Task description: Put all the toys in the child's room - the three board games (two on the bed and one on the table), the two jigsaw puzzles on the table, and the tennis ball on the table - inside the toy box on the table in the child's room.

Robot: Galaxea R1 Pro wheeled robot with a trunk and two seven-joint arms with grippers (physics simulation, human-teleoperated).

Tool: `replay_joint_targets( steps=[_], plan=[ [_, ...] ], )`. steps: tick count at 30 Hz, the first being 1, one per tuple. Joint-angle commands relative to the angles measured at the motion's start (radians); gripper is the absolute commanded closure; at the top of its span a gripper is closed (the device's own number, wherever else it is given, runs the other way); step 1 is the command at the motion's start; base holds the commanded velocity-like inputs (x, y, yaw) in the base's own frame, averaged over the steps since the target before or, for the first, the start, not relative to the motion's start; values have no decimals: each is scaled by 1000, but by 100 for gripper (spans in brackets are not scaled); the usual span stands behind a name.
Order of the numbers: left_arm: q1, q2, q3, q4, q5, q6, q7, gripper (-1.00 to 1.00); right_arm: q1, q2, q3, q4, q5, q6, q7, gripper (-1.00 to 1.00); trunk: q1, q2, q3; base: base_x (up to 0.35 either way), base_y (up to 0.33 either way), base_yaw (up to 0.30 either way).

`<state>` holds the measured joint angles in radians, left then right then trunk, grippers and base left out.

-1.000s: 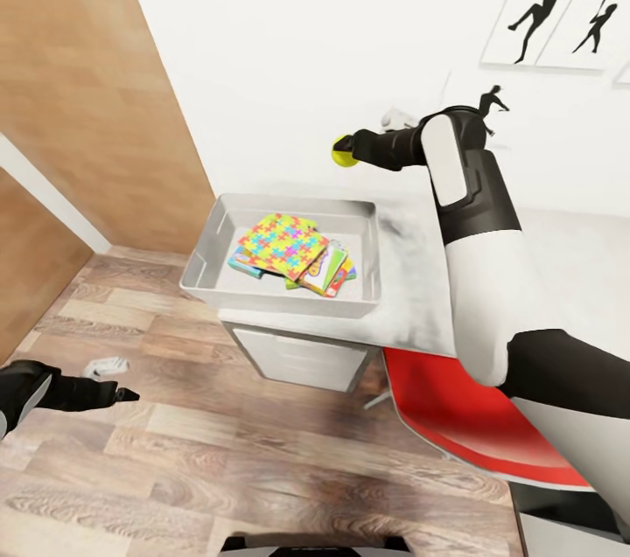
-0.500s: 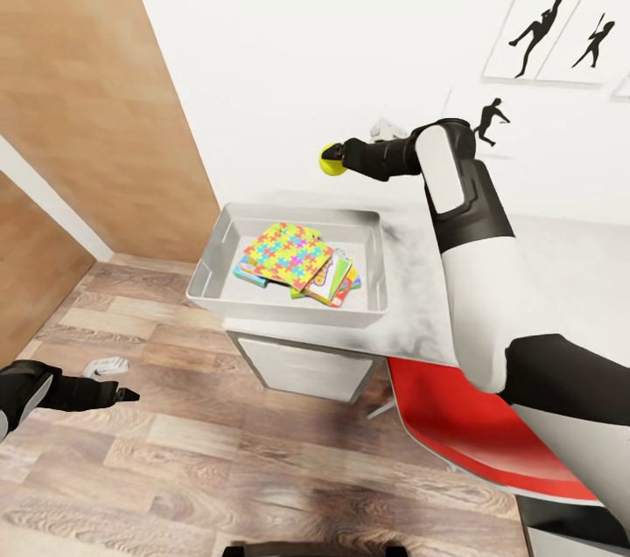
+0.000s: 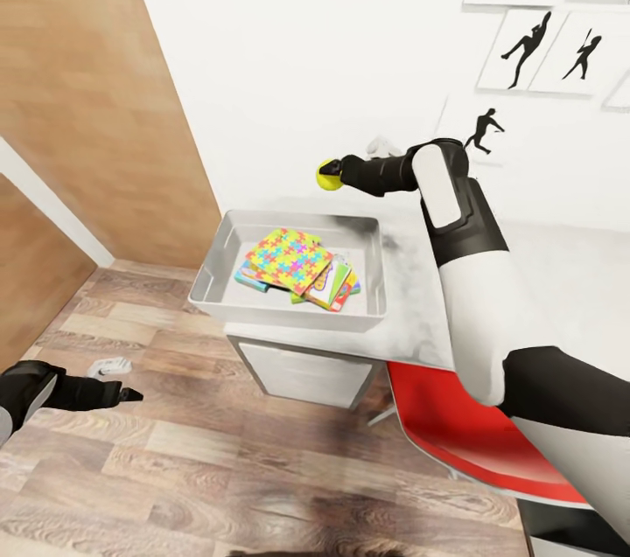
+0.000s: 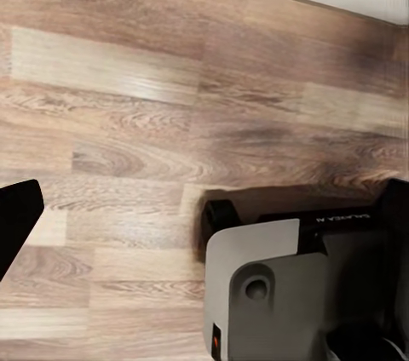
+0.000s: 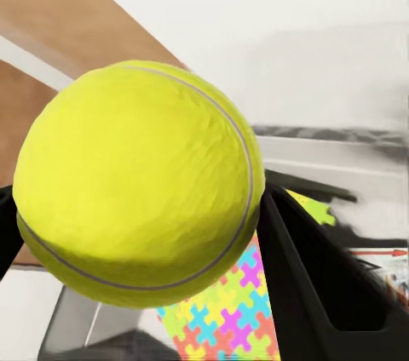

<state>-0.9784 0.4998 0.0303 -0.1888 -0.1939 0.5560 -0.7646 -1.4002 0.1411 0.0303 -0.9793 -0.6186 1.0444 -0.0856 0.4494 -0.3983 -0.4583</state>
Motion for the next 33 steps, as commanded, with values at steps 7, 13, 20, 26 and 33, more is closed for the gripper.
replay_joint_targets(
  steps=[7, 13, 20, 26, 33],
  plan=[
    [7, -3, 3, -1, -7, 5, -5, -100, 33, -1, -1, -12, -15, 3, -9, 100, 1, -2, 10, 0, 0, 0],
    [8, -11, 3, -1, -8, 4, -5, -100, 74, 0, -1, -15, -15, 3, -10, 100, 1, -2, 20, 0, 0, 0],
    [24, -13, 3, -1, -9, -3, -5, -100, 159, 0, -3, -126, -13, 3, -10, 100, 1, -2, 32, 0, 0, 0],
    [26, -19, 3, -1, -9, -16, -5, -100, 183, -1, -1, -169, -11, 3, -11, 100, 1, -2, 41, 0, 0, 0],
    [26, -20, 3, -1, -9, -18, -5, -100, 195, 0, 2, -174, -12, 3, -11, 100, 1, -2, 53, 0, 0, 0]
  ],
)
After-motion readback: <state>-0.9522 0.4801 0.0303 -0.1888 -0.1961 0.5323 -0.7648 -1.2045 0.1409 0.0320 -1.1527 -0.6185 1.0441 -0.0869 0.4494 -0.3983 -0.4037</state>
